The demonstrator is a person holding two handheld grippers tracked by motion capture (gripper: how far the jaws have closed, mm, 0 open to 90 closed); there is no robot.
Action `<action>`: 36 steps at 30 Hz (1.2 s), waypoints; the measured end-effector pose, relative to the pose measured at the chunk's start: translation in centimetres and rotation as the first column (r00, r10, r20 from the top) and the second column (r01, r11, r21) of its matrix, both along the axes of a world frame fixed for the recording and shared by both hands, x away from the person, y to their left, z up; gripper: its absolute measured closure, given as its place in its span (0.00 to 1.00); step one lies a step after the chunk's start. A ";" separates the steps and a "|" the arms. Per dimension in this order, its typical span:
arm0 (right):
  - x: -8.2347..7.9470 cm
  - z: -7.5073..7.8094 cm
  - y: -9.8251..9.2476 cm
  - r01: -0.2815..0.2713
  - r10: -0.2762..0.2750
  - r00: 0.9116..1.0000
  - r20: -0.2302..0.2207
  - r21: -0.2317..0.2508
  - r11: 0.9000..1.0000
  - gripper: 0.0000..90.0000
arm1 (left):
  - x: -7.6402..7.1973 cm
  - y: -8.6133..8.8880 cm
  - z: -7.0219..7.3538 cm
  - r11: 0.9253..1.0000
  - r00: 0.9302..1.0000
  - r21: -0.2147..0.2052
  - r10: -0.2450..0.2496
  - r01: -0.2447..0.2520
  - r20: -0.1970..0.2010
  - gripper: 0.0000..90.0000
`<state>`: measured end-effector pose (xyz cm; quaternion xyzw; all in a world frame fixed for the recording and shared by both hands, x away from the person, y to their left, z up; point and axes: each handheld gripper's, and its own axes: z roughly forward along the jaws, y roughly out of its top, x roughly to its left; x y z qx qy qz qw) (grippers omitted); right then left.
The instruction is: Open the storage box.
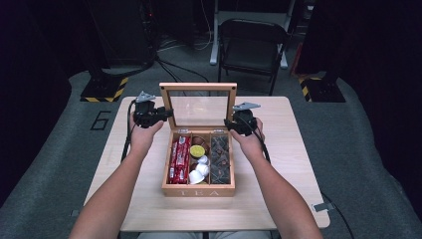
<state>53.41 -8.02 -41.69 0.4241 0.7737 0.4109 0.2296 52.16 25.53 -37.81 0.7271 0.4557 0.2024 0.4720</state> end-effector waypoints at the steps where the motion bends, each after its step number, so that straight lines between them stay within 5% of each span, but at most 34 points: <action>1: 0.0 0.0 0.0 -0.004 0.004 1.000 0.002 -0.007 1.000 0.70 | 0.0 0.0 0.0 1.000 1.000 0.000 0.001 -0.001 0.000 0.70; 17: 0.2 -0.1 -0.3 -0.016 0.016 1.000 0.010 -0.005 1.000 0.72 | -0.2 0.2 0.1 1.000 1.000 -0.006 0.000 0.000 -0.019 0.68; 36: 1.3 -0.1 -0.3 0.007 -0.007 0.999 -0.031 0.023 1.000 0.72 | -0.9 0.3 0.3 1.000 1.000 0.007 -0.017 0.017 -0.009 0.67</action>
